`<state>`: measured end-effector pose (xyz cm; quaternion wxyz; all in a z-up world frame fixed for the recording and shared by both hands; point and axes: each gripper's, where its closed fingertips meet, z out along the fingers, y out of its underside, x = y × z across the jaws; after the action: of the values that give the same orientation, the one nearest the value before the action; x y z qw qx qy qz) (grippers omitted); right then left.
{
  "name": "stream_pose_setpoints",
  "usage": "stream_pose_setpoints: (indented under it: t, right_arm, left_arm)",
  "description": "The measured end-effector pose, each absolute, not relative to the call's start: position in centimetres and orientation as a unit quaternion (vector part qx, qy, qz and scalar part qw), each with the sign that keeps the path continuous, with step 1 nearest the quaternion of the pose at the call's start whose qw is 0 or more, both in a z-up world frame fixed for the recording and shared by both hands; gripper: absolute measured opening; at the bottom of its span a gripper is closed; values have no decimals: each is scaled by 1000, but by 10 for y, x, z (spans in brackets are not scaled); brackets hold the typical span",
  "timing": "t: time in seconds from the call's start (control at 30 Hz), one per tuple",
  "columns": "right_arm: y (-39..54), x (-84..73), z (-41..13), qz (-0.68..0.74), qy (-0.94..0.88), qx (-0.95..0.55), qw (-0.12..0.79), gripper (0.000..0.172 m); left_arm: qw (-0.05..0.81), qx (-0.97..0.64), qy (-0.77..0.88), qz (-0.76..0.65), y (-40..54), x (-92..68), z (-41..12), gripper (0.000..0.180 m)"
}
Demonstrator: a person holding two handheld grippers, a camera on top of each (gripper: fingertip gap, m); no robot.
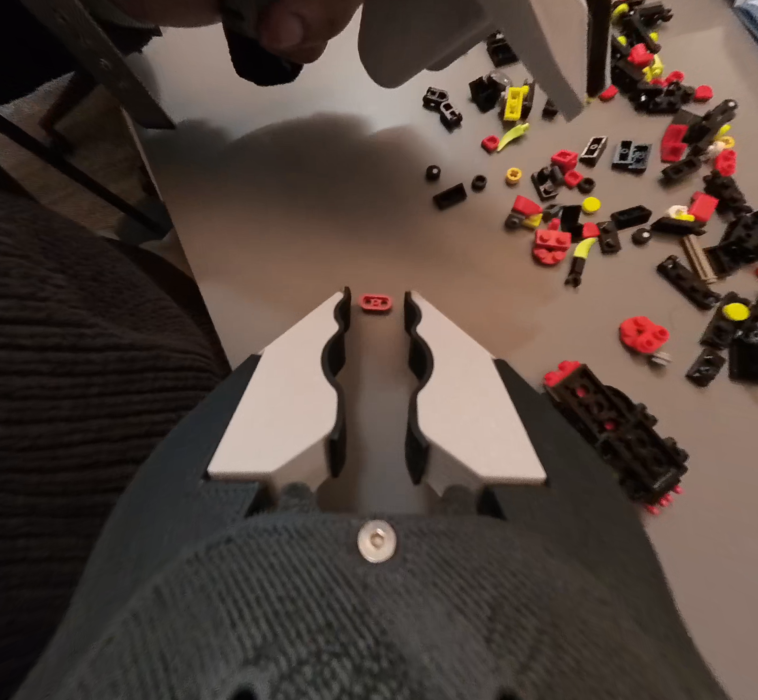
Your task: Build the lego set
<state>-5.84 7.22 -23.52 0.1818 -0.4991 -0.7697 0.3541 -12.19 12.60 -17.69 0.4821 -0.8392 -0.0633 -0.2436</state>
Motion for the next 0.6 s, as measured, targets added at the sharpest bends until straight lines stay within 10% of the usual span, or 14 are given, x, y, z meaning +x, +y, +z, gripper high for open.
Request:
stream_pose_setpoints:
  t: [0.6]
  right_arm:
    - [187, -41, -176, 399, -817, -338, 244, 13]
  left_arm:
    - [455, -853, -24, -255, 145, -86, -193, 33]
